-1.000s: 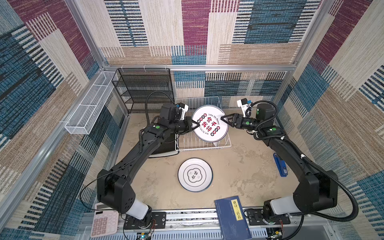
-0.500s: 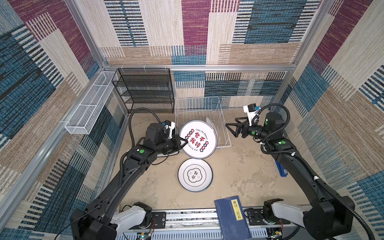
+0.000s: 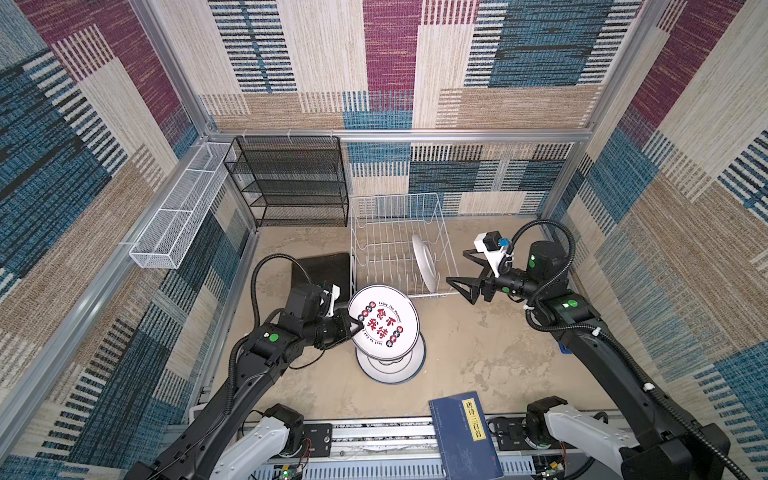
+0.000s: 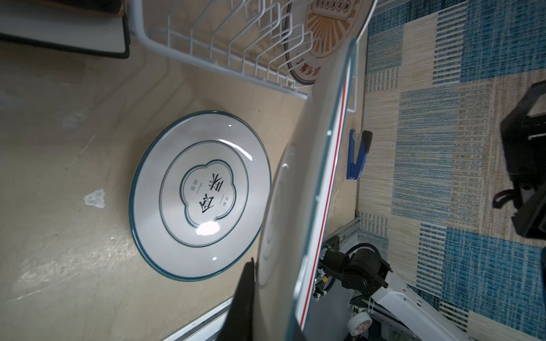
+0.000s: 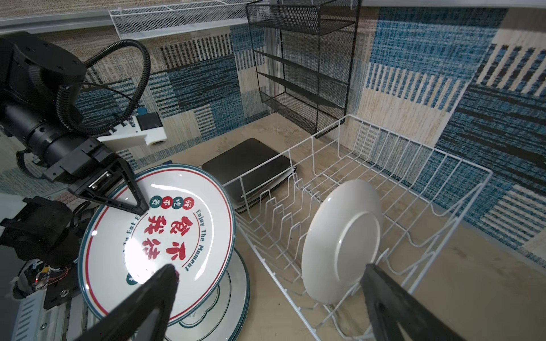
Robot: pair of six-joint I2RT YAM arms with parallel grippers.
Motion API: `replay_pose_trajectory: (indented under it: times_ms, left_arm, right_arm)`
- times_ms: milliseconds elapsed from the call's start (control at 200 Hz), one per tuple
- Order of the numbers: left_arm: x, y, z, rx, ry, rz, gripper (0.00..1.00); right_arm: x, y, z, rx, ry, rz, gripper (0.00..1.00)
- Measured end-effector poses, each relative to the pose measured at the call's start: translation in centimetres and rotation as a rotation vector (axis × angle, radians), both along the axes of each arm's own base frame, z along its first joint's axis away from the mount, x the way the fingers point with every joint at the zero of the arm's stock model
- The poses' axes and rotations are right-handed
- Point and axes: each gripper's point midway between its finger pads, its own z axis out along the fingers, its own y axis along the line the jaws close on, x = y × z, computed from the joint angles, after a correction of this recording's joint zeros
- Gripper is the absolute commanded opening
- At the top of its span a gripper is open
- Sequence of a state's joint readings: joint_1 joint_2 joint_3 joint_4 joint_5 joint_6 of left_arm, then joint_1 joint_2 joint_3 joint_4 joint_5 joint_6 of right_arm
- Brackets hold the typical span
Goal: Unload the plates from the dish rack
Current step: 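Lower the printed plate flat onto the plate stack with the left gripper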
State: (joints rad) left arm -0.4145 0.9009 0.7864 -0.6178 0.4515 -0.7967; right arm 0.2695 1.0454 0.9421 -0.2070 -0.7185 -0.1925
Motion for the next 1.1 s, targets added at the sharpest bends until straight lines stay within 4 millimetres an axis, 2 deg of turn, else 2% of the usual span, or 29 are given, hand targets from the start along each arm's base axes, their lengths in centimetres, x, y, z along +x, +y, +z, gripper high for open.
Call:
replay_pose_trajectory:
  times_ms: [175,301,486,616,816,992,1102]
  left_arm:
    - [-1.9,0.8,-4.1,0.046,0.099,-0.002,0.00]
    - [-2.5,1.1,-6.0,0.047,0.134,0.011,0.00]
    - [-2.2,0.8,-8.0,0.018,0.151,0.036,0.00]
    - [-2.0,0.4,-9.8,0.015,0.197,0.038,0.00]
    - [-1.0,-0.3,-10.4,-0.002,0.198,0.028,0.00]
    - [-0.5,-0.8,-10.9,-0.009,0.206,0.023,0.14]
    - [-0.2,-0.8,-10.8,-0.012,0.198,0.026,0.33]
  right_arm:
    - [-1.2,1.0,-2.4,-0.034,0.052,0.043,0.99]
    - [-1.7,1.4,-3.4,-0.055,0.066,0.065,0.99]
    - [-2.1,1.3,-5.3,-0.099,0.103,0.062,0.99]
    - [-2.1,1.4,-5.9,-0.111,0.115,0.060,0.99]
    - [-1.8,1.5,-6.4,-0.120,0.129,0.057,0.99]
    - [-1.7,1.5,-6.7,-0.125,0.135,0.054,0.99]
    - [-1.6,1.6,-6.9,-0.127,0.141,0.054,0.99]
